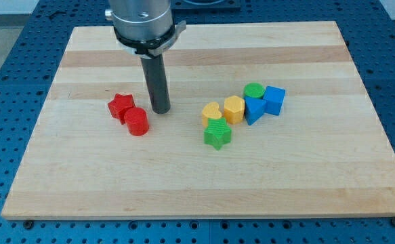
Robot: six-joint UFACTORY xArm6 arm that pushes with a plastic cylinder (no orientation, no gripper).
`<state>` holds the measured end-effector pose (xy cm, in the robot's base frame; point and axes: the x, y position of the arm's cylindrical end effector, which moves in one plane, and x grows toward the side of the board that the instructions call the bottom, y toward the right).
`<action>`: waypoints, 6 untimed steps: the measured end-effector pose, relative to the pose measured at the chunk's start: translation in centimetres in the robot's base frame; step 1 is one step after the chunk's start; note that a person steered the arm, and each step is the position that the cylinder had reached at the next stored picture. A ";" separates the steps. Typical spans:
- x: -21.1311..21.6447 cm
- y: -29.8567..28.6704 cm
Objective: Slide the red star and red circle towards the left
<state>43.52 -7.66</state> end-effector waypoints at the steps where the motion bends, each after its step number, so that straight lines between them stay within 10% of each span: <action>1: 1.3 0.3; 6: 1.8 -4.6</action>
